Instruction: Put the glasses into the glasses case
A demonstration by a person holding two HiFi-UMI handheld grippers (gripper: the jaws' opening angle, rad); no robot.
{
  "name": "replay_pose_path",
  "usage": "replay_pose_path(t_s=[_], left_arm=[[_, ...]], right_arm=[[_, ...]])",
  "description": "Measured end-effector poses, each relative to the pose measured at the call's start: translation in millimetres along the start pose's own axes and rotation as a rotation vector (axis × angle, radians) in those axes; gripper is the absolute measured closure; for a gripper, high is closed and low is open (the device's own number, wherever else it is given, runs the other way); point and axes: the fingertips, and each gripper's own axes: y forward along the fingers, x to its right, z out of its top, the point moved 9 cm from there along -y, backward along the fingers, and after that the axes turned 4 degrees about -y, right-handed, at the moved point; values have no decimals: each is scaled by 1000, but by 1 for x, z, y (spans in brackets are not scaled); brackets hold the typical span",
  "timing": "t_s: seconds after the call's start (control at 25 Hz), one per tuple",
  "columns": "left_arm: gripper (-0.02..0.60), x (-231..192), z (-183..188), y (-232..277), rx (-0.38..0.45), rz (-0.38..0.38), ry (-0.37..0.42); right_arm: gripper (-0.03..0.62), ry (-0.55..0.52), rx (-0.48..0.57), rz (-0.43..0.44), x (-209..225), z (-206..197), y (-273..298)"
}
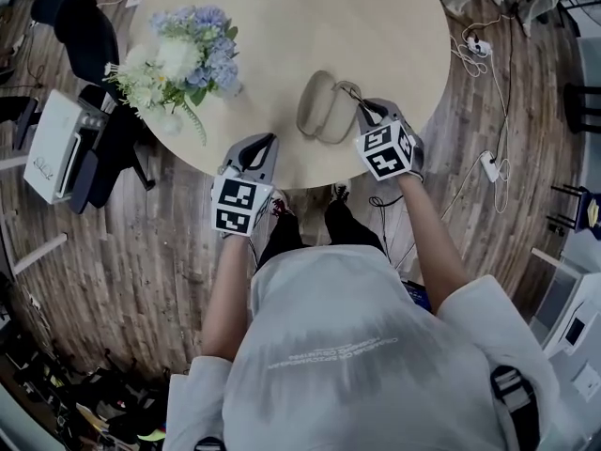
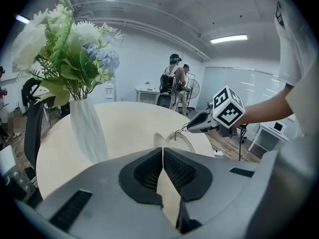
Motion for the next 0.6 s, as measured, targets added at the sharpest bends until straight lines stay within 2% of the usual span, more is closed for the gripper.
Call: replay_pose_path(t_s=[0.44, 0.6], left_arm=[[561, 7, -7, -3, -14, -21, 1], [561, 14, -10, -5, -12, -20, -2]], right_arm=[[557, 23, -112, -42, -6, -32, 0], [557, -27, -173, -48, -14, -44, 7]])
